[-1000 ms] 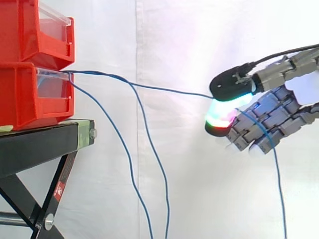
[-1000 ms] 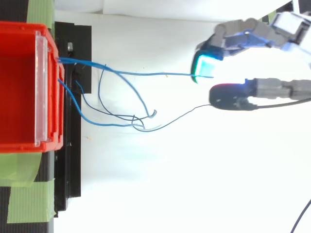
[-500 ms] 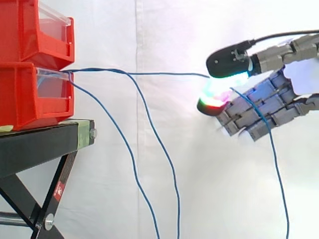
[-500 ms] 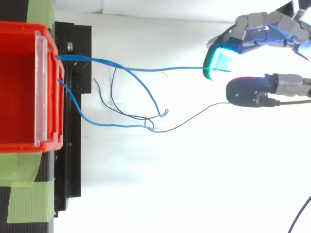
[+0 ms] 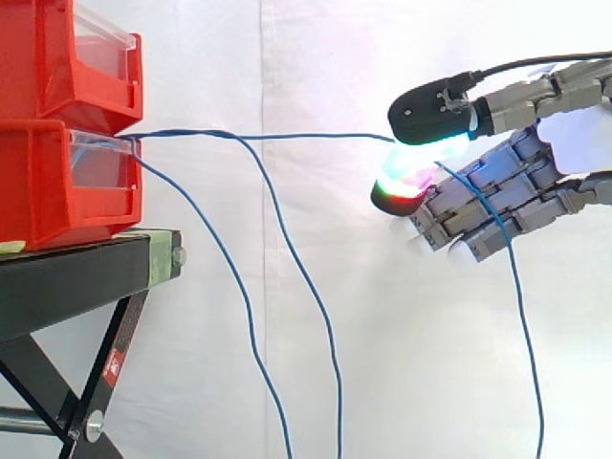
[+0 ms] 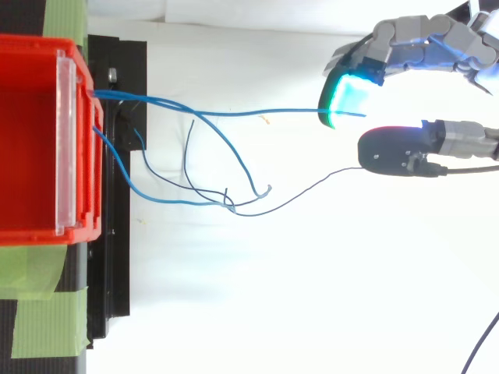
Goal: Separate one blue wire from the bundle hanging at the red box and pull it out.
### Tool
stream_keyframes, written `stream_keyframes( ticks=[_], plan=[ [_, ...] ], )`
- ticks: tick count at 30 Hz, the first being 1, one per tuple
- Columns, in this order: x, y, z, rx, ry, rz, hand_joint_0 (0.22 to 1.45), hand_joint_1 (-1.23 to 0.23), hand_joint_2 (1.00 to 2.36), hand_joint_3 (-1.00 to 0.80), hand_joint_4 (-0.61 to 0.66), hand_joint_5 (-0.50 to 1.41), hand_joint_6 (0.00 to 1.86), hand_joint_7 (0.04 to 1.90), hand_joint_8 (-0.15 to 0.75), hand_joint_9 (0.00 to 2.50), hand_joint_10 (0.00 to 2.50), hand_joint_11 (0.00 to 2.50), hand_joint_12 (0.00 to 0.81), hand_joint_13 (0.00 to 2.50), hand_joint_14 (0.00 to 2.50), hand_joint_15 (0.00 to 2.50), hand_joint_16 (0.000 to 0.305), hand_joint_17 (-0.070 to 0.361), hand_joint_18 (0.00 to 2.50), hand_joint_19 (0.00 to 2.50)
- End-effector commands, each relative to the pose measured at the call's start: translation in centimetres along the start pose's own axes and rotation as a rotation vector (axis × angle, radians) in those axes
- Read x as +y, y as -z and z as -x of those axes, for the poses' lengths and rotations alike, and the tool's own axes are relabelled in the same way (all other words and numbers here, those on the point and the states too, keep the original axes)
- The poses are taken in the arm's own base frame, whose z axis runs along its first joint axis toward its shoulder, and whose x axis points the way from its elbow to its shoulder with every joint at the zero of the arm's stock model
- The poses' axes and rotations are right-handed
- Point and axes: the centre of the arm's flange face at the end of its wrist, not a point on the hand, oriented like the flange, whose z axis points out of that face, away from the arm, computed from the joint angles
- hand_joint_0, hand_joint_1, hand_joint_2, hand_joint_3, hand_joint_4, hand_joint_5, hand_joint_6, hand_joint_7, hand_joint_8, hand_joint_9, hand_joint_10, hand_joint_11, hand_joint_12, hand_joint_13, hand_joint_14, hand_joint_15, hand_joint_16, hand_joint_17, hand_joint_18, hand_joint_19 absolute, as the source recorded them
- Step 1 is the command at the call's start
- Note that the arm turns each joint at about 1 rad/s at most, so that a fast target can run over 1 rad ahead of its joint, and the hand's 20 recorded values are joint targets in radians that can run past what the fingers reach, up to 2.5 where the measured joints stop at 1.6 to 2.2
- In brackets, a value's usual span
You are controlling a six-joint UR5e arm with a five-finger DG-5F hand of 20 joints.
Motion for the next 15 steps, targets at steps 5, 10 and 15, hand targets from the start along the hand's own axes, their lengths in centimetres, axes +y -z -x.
stream_keyframes(
  ticks=[5, 10, 15],
  plan=[
    [-0.16, -0.13, 0.33, -0.007, 0.0, -0.004, 0.59, -0.77, 1.02, 0.14, -0.13, -0.12, 0.8, 1.31, 0.275, 0.56, 0.01, 0.36, 0.378, 0.3, 0.01, 0.35, 0.053, 0.119, 0.34, 0.49],
    [-0.07, -0.1, 0.17, -0.003, -0.001, 0.0, 0.59, -0.77, 1.02, 0.13, -0.14, -0.12, 0.8, 1.31, 0.276, 0.57, 0.01, 0.35, 0.38, 0.29, 0.01, 0.34, 0.053, 0.12, 0.33, 0.48],
    [-0.09, -0.09, 0.18, -0.003, 0.0, -0.001, 0.59, -0.77, 1.03, 0.14, -0.13, -0.11, 0.79, 1.31, 0.27, 0.57, 0.01, 0.36, 0.378, 0.29, 0.01, 0.34, 0.053, 0.119, 0.32, 0.48]
  ],
)
